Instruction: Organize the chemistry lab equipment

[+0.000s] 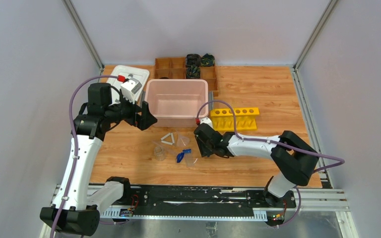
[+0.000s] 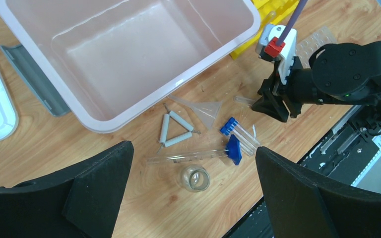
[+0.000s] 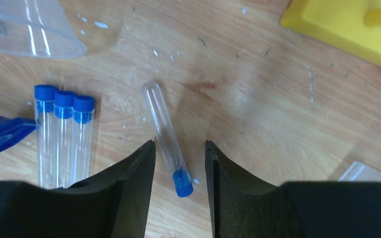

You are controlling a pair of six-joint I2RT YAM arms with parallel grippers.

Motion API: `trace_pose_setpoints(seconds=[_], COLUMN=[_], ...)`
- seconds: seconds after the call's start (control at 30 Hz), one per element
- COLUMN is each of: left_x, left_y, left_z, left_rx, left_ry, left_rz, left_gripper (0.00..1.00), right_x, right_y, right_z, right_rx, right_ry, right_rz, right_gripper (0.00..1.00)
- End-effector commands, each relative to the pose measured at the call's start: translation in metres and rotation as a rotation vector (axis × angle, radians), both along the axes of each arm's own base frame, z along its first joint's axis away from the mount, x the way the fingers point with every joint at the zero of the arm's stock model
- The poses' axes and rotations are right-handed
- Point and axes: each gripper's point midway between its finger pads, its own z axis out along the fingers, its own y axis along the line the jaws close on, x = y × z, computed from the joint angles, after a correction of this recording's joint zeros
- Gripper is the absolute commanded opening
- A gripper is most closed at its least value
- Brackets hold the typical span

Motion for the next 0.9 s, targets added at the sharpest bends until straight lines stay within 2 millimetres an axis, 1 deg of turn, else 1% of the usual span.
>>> trace_pose_setpoints(seconds=[0.0,0.07,0.13,0.23,0.27,0.33,0.43,0.53,0.67,0.77,0.87], left_x=[-0.003,-0.003,-0.003,-0.005,-0.006,-0.009,-0.017,-0.026,-0.045,-0.053,-0.062], left_y=[-0.001,-0.001,-0.001,-0.001,-0.002,-0.004,-0.011,-0.018,-0.029,-0.035,-0.034], left_z=[0.0,0.0,0.0,0.001,0.001,0.002,0.003,0.005,0.013,0.017,0.016], left_rx=[0.003,0.006,0.007,0.009,0.01,0.008,0.007,-0.002,-0.006,0.007,0.149], left_ry=[-0.013,-0.014,-0.016,-0.029,-0.034,-0.049,-0.089,-0.142,-0.261,-0.313,-0.429], left_rz=[-0.014,-0.013,-0.014,-0.027,-0.037,-0.064,-0.143,-0.237,-0.395,-0.477,-0.585], left_gripper=[1.0,1.0,1.0,1.0,1.0,1.0,1.0,1.0,1.0,0.99,0.99], right_x=[0.011,0.01,0.008,0.004,0.002,0.0,-0.004,-0.011,-0.026,-0.04,-0.053], right_y=[0.011,0.012,0.013,0.012,0.012,0.01,0.009,0.014,0.034,0.053,0.071], right_z=[0.0,-0.005,-0.008,-0.005,-0.002,0.008,0.033,0.068,0.121,0.158,0.188], right_rx=[0.021,0.013,0.014,0.03,0.041,0.066,0.121,0.212,0.383,0.498,0.593], right_ry=[0.005,0.021,0.034,0.043,0.041,0.03,0.002,-0.026,-0.044,-0.024,0.023], right_rz=[0.015,0.021,0.022,0.022,0.024,0.028,0.04,0.092,0.213,0.319,0.419], right_gripper=[0.43,0.35,0.2,0.05,0.01,0.0,0.0,0.0,0.0,0.0,0.0])
